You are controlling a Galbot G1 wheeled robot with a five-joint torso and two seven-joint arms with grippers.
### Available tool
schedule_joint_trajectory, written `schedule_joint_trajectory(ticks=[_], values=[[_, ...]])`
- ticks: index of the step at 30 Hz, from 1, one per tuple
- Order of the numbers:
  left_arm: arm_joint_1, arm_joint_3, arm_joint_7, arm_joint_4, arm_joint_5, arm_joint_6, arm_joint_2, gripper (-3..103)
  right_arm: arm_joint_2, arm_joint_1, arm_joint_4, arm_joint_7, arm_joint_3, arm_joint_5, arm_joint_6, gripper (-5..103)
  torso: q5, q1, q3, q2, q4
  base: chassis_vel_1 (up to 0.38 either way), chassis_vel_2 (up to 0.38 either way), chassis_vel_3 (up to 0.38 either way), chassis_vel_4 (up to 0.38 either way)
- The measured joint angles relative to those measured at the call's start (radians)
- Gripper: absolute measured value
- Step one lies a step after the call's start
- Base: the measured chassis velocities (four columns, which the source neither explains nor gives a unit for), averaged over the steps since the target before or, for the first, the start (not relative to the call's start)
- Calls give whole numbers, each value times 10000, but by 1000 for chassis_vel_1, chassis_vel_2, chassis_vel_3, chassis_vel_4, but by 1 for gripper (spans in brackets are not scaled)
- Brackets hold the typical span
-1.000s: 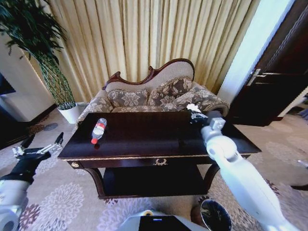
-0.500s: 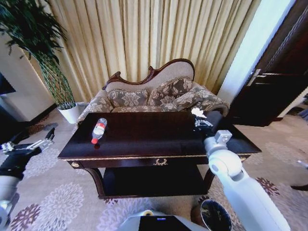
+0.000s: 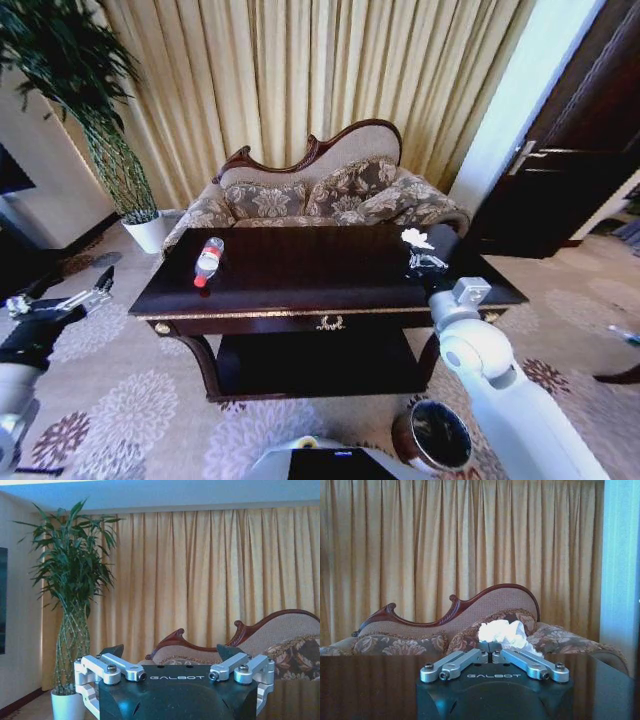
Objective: Move to the front of the table and place the trash on the table into the trash bin.
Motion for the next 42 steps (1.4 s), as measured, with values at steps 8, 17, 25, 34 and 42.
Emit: schedule_joint_trajectory(ticks=[8, 17, 25, 34, 42], values=[[33, -33, 54, 19, 6, -32, -51, 100, 120, -152, -96, -49, -81, -227, 3, 0, -2, -3, -1, 2, 0, 266, -267, -264, 261], [76, -94, 141, 42, 9, -148, -101, 100, 628, -417, -1417, -338, -325, -998, -218, 0, -2, -8, -3, 7, 2, 126, -130, -131, 115], [96, -192, 207, 129, -57, -234, -120, 100, 1270, -901, -3225, -729, -126, -1554, -947, 0, -1, 9, 4, -5, 0, -14, 6, 8, -7], [208, -446, 382, 227, -254, -399, -146, 100, 2013, -1088, -6361, -990, 350, -3000, -964, 0, -2, -3, -2, 3, -1, 0, 0, 0, 0], [218, -524, 369, 285, -294, -490, -197, 100, 2451, -334, -9083, -788, 605, -4174, -310, 0, -1, 0, 0, 0, -1, 0, 0, 0, 0]])
